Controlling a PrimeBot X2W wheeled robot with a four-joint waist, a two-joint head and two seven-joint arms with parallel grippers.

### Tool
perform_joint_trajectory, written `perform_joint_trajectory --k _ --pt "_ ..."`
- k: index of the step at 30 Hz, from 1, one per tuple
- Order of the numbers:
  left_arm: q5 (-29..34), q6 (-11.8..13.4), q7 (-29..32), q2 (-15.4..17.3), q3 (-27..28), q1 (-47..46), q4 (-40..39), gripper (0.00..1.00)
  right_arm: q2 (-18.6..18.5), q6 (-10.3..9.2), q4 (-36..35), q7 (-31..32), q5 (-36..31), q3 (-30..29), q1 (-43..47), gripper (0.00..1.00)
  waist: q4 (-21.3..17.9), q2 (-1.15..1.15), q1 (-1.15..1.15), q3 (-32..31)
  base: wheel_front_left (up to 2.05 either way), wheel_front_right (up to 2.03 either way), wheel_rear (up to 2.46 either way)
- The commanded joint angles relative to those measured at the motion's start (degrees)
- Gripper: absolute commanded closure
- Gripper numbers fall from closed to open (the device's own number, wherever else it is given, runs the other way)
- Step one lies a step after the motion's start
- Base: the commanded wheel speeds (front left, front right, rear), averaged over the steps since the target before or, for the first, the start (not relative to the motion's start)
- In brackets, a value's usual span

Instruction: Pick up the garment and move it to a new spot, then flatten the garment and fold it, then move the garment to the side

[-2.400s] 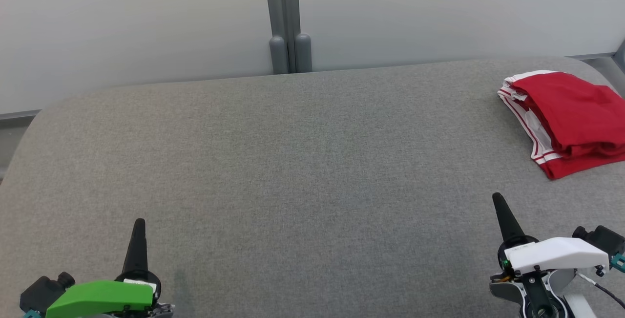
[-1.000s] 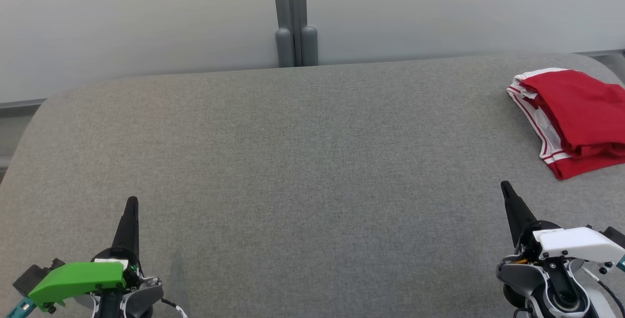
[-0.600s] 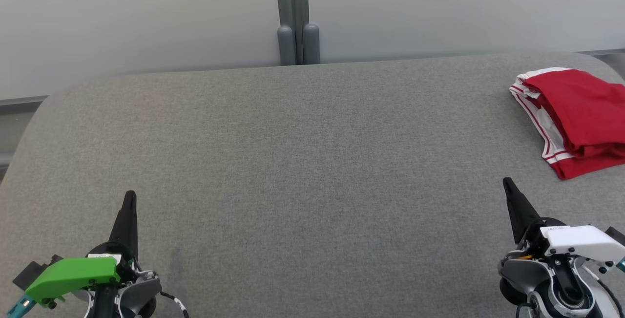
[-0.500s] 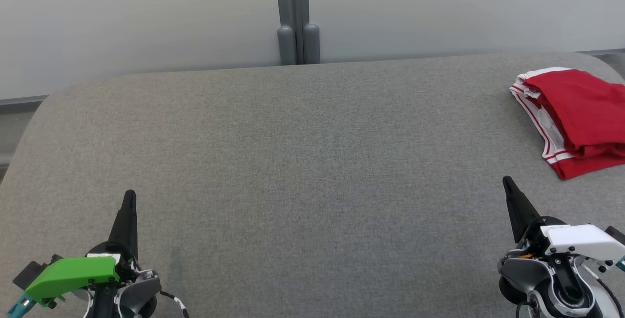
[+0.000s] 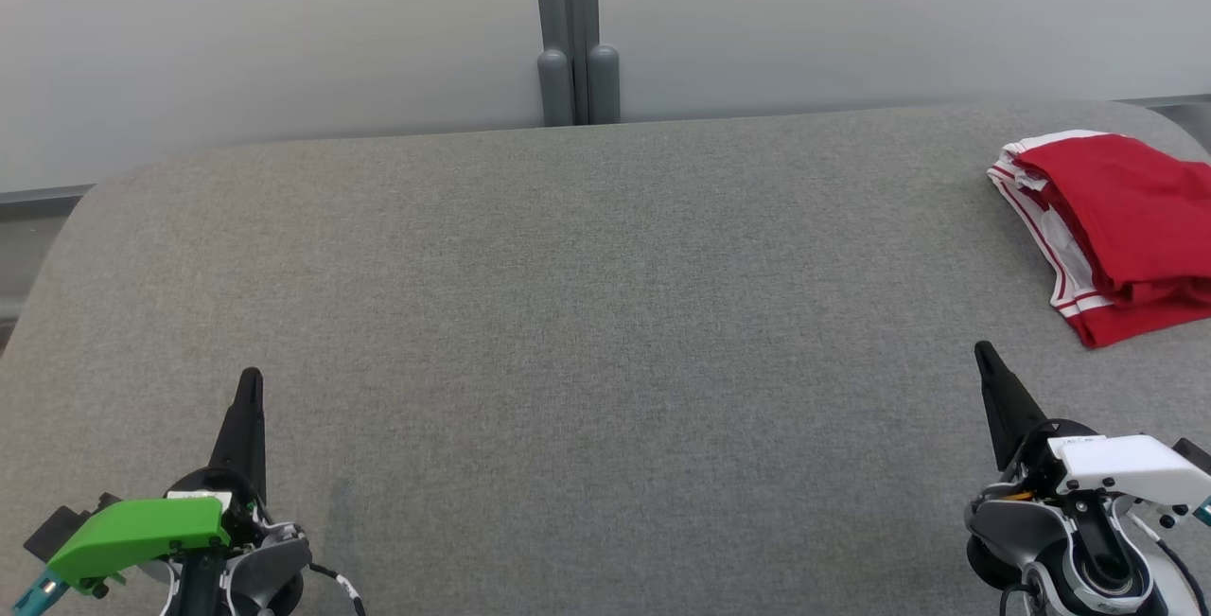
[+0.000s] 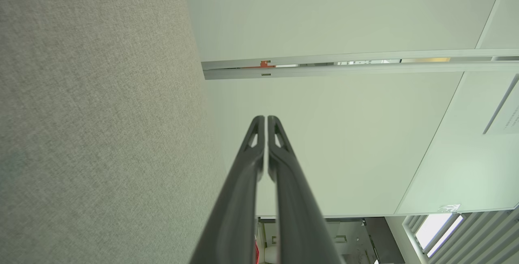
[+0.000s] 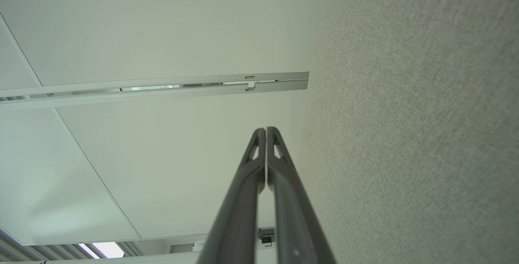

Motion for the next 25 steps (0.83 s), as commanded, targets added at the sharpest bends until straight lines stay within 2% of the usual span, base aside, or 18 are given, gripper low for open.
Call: perform_joint_trajectory --k 1,25 --pt "0.29 -0.31 0.09 -0.06 0.21 -0.87 0.04 1.0 0.12 0.02 0.12 0.25 -0.27 -0.18 -0.38 1.0 0.0 0.0 0.0 0.0 0.0 0.0 0.0" --pt "0.64 -0.31 0.52 -0.38 0.65 -0.88 0.07 1.0 0.31 0.02 0.14 0.56 -0.55 -0.52 -0.42 1.0 0.0 0.0 0.0 0.0 0.0 0.0 0.0"
